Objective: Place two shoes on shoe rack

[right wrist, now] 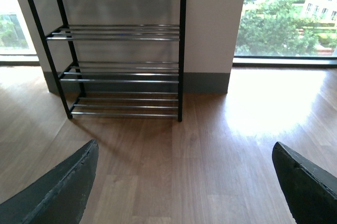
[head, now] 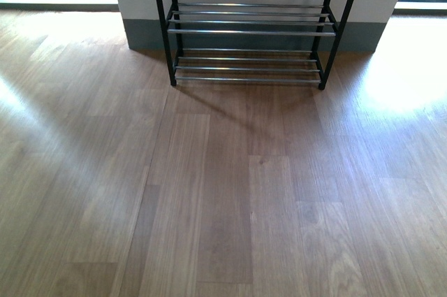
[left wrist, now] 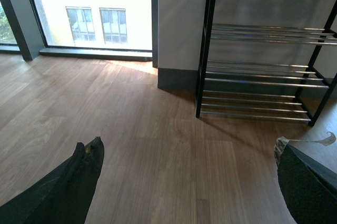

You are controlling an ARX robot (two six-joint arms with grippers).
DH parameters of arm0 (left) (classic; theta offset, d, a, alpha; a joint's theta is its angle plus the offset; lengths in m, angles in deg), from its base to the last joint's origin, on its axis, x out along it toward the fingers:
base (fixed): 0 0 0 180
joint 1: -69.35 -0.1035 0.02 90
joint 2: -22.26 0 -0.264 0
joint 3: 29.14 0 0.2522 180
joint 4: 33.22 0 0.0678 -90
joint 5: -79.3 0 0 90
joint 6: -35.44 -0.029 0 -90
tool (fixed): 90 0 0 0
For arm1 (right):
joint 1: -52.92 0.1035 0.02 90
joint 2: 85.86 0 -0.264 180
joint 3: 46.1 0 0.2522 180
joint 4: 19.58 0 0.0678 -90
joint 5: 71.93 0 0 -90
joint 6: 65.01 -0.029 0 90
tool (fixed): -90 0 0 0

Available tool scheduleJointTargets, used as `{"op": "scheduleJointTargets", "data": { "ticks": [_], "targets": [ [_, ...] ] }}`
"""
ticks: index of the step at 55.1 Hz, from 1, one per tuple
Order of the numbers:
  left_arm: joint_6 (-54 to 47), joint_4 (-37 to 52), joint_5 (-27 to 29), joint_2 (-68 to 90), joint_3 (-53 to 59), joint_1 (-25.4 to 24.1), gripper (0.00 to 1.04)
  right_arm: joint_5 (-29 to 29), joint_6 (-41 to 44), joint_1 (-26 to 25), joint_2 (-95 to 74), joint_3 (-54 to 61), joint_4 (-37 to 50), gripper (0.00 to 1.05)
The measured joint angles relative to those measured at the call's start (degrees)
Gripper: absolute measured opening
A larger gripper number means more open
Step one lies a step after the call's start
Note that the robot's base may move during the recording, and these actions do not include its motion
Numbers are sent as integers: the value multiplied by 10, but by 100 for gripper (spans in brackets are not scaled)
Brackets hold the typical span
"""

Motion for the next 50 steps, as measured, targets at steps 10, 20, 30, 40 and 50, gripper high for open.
{"op": "scheduleJointTargets", "data": {
  "ticks": [10,20,30,40,50],
  "targets": [
    [0,0,0,0,0,0,95,0,0,0,0,0,0,96],
    [0,0,0,0,0,0,95,-2,0,0,0,0,0,96],
    [0,0,0,0,0,0,95,-1,0,0,0,0,0,96],
    [0,0,0,0,0,0,95,-1,0,0,0,0,0,96],
    [0,0,1,0,0,0,95,1,0,0,0,0,0,96]
  ]
}}
